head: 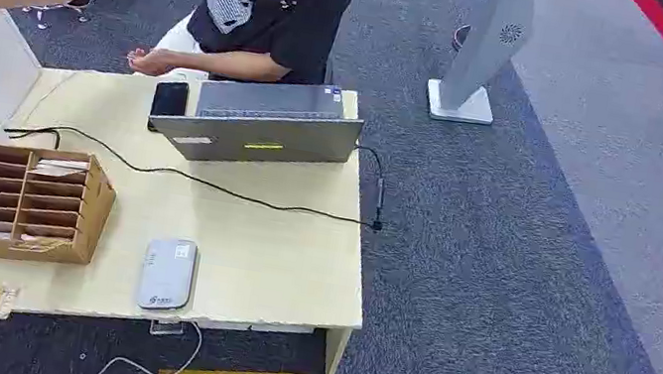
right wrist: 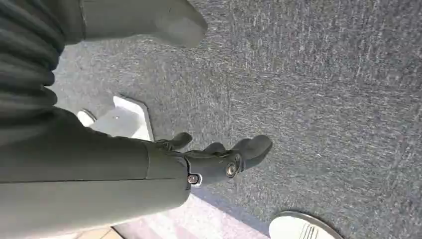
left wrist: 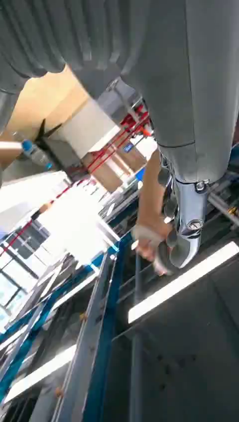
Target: Pass the card to the sensor for recognition and then transmit it.
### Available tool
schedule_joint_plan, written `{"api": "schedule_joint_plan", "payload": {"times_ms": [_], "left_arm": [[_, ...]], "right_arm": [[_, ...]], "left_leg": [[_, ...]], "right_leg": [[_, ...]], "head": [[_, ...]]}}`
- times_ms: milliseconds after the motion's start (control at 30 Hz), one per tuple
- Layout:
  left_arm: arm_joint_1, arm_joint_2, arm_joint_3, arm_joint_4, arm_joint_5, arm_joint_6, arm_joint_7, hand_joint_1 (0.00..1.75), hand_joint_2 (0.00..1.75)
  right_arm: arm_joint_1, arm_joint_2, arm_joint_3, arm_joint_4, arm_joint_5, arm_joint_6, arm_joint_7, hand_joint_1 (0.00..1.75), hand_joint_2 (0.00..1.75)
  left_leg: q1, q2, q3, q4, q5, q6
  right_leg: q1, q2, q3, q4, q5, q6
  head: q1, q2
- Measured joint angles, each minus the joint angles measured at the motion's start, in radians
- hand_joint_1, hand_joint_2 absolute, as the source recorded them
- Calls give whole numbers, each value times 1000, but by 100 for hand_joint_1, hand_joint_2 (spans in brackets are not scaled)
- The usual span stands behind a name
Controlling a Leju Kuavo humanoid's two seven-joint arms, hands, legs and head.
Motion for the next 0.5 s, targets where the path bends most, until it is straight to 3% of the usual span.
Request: {"api": "schedule_joint_plan", "payload": {"times_ms": [333, 500], "left_arm": [[-17, -53, -128, 8, 5, 0, -8, 0, 175], [-25, -95, -221, 8, -3, -13, 58, 0, 175]], "right_arm": [[2, -1, 6, 11, -26, -6, -5, 0, 175], [7, -1, 13, 13, -41, -14, -7, 0, 175]], "left_leg": [[0, 2, 0, 0, 0, 0], [0, 2, -1, 0, 0, 0]], "right_leg": [[0, 2, -2, 0, 1, -1], [0, 2, -2, 0, 1, -1]], "head": [[0, 0], [0, 0]]}}
